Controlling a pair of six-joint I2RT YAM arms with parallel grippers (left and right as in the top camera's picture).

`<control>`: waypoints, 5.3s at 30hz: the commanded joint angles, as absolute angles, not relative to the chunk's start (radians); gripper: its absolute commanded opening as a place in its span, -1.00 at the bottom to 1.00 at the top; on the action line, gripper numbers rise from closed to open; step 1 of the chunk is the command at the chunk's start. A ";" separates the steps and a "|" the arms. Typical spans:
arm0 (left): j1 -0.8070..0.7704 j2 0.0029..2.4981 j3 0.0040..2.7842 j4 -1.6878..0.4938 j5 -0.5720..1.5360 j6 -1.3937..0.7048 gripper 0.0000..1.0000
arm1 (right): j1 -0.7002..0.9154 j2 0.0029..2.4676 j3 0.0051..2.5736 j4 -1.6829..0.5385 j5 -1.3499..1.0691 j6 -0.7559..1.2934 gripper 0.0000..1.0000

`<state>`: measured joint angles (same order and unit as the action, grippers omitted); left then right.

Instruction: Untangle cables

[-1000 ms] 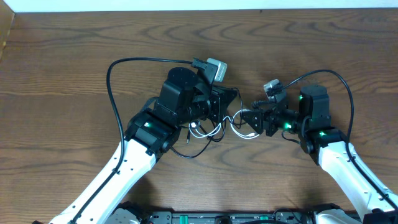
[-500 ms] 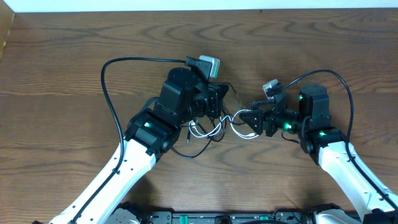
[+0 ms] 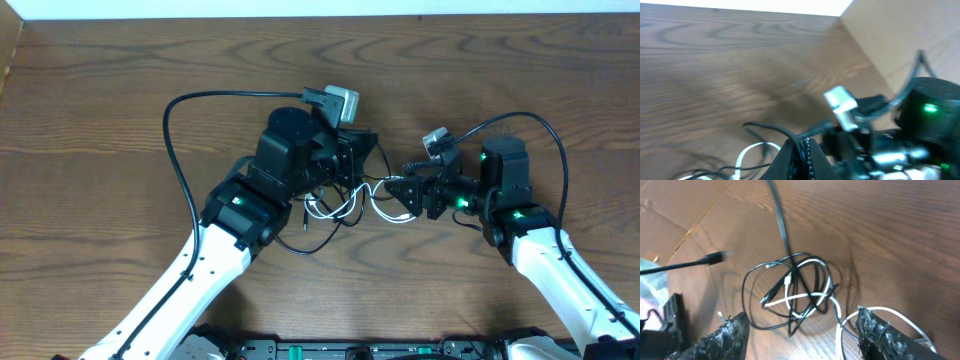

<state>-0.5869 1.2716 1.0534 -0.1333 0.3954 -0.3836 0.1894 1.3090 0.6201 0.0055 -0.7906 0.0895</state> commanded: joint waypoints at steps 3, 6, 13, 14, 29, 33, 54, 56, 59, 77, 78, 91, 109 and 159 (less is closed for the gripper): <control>-0.648 1.253 1.077 -0.110 0.463 -0.405 -0.85 | 0.197 1.304 0.625 0.022 -0.693 0.073 0.31; -0.685 1.253 1.077 -0.098 0.463 -0.406 -0.85 | 0.197 1.304 0.625 0.056 -0.633 0.073 0.31; -0.746 1.253 1.078 -0.080 0.463 -0.418 -0.85 | 0.199 1.304 0.625 0.084 -0.506 0.074 0.29; -0.749 1.253 1.078 -0.080 0.463 -0.422 -0.85 | 0.199 1.304 0.625 0.086 -0.506 0.074 0.29; -0.759 1.195 1.080 -0.052 0.464 -0.538 -0.85 | 0.345 1.309 0.625 0.201 -0.209 0.094 0.27; -0.759 1.149 1.080 -0.050 0.464 -0.537 -0.85 | 0.355 1.309 0.625 0.187 -0.024 0.160 0.17; -0.293 0.984 1.079 -0.381 0.453 -0.442 -0.85 | 0.071 1.309 0.625 -0.264 0.495 0.382 0.07; -0.185 0.987 1.079 -0.422 0.452 -0.441 -0.85 | 0.035 1.309 0.625 -0.282 0.488 0.381 0.07; -0.088 0.987 1.079 -0.449 0.452 -0.442 -0.85 | 0.022 1.309 0.625 -0.287 0.465 0.382 0.06; 0.092 1.025 1.077 -0.520 0.463 -0.488 -0.85 | 0.059 1.309 0.625 0.008 -0.503 0.381 -0.41; 0.092 1.033 1.077 -0.530 0.464 -0.488 -0.85 | 0.066 1.309 0.625 0.023 -0.548 0.381 -0.44; -0.086 1.171 1.077 -0.542 0.464 -0.488 -0.85 | 0.273 1.309 0.625 0.113 -0.747 0.341 -0.67; -0.310 1.308 1.077 -0.538 0.459 -0.464 -0.85 | 0.329 1.309 0.625 -0.080 -0.199 0.340 -0.30; -0.423 1.499 1.065 -0.541 0.453 -0.438 -0.84 | 0.183 1.315 0.723 -0.194 -0.104 0.200 0.00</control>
